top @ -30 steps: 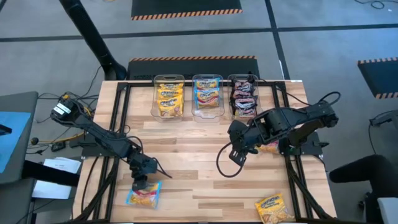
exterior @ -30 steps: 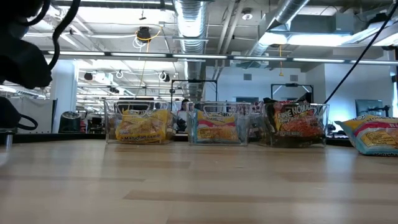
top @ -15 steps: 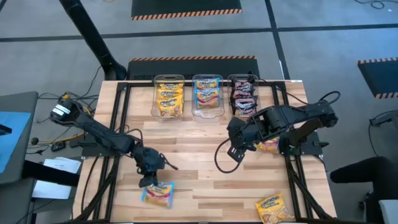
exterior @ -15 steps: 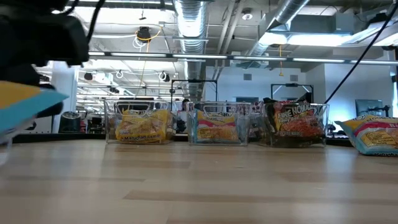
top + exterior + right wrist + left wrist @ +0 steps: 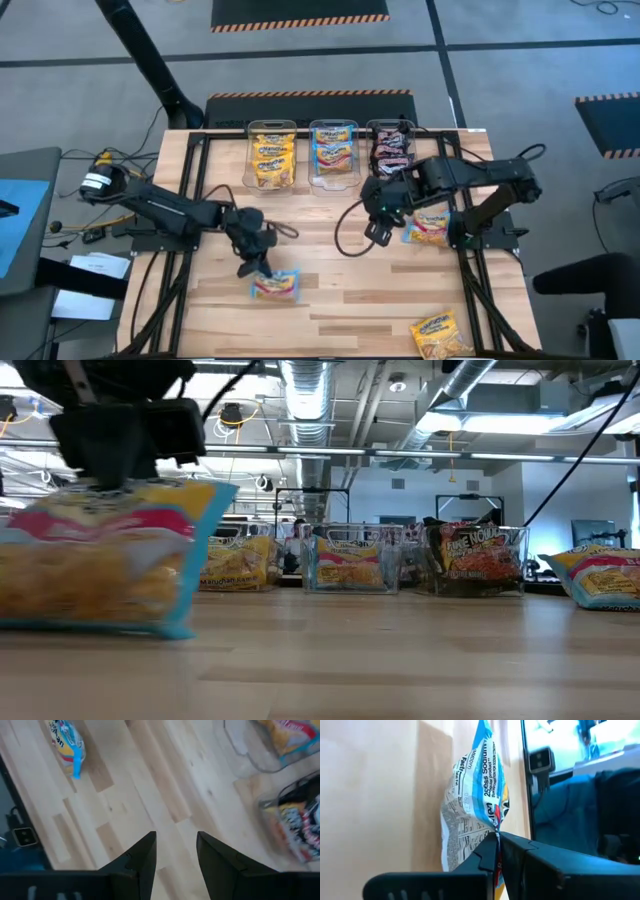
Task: Sort Maruchan noodles
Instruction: Put the blue noodle pack into the center transparent bin
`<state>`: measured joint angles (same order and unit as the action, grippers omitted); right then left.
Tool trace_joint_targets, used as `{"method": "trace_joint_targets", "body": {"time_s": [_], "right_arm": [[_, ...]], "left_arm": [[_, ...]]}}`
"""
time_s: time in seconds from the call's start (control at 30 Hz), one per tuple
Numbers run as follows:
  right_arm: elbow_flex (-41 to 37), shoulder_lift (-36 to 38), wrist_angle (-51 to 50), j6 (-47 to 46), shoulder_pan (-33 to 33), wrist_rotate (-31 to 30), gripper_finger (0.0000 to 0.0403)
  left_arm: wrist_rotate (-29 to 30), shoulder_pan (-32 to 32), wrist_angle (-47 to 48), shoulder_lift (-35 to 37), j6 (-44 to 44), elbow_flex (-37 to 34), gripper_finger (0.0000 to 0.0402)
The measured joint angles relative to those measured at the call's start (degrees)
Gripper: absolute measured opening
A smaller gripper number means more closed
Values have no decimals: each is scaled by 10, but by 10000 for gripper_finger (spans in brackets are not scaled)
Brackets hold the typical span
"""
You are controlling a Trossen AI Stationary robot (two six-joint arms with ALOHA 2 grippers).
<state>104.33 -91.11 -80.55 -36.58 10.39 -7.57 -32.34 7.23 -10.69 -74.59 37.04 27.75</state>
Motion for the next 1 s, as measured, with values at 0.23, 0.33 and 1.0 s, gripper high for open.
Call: {"method": "trace_joint_targets", "body": {"time_s": [0.23,0.33,1.0], "right_arm": [[0,0,1,148,-34,55,164],[0,-1,8,224,-48,96,164],[0,-117,167,461,-97,96,164]], "left_arm": [[-31,-79,-8,0,-28,2,0],[-33,-105,-9,0,-38,11,0],[-17,-184,-4,0,-61,83,0]]}}
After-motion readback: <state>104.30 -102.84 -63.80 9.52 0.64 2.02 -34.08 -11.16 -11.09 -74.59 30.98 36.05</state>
